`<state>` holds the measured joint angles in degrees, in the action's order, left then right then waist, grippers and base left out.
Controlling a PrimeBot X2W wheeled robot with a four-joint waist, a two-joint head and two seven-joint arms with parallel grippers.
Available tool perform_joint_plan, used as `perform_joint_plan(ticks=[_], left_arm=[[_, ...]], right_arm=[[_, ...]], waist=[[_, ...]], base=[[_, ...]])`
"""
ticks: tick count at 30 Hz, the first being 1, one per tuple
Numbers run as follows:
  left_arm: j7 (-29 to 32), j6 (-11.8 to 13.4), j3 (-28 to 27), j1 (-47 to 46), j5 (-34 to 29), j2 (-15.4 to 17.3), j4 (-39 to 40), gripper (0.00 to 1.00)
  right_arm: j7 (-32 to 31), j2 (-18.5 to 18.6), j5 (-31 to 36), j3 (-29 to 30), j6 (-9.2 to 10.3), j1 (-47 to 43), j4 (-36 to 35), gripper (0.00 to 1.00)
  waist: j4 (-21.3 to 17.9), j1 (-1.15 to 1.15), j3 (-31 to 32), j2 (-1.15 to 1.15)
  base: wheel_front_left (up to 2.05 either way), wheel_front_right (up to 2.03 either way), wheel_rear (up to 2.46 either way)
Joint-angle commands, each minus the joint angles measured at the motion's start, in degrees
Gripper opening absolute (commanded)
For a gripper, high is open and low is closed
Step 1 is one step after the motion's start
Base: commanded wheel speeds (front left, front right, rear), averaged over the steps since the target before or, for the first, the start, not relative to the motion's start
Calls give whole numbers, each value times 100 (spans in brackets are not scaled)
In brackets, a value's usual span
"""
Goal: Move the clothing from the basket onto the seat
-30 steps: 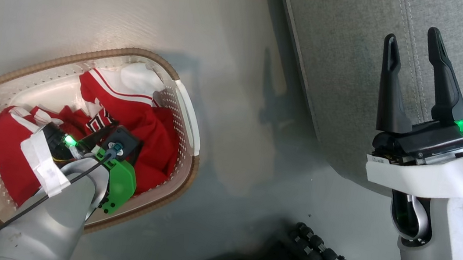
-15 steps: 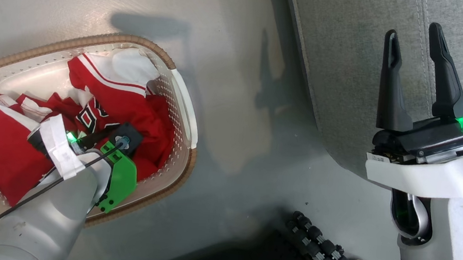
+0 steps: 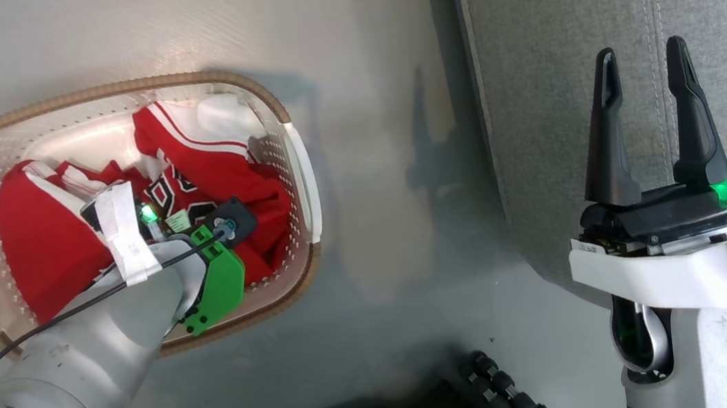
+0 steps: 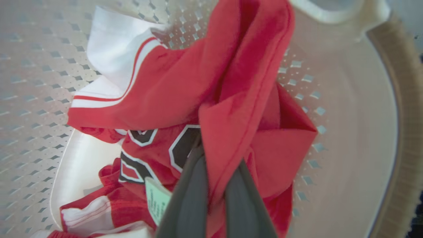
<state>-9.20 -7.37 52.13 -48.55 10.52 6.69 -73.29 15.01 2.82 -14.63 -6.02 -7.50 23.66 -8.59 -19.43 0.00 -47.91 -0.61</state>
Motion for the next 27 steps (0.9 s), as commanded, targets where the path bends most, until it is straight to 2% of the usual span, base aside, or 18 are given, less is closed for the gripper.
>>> perform_joint_plan(ticks=[1, 15, 21, 27], left_arm=[[-105, -16, 37, -52, 91, -20, 20, 0], [-599, -15, 210, 341, 942, -302, 488, 0], [-600, -15, -213, 705, 1288, -169, 1266, 0], [-603, 47, -841, 1210, 1263, -51, 2244, 0]], right_arm=[[26, 14, 52, 14, 2, -4, 30, 100], [26, 17, 430, 79, 3, -373, 309, 100], [26, 18, 516, 94, 3, -566, 422, 100], [26, 17, 577, 135, 3, -801, 532, 100]], waist=[[172, 0, 258, 61], [938, 0, 1544, 61], [1222, 0, 2056, 61], [1466, 0, 2525, 61]], base=[[0, 0, 0], [0, 0, 0], [0, 0, 0], [0, 0, 0]])
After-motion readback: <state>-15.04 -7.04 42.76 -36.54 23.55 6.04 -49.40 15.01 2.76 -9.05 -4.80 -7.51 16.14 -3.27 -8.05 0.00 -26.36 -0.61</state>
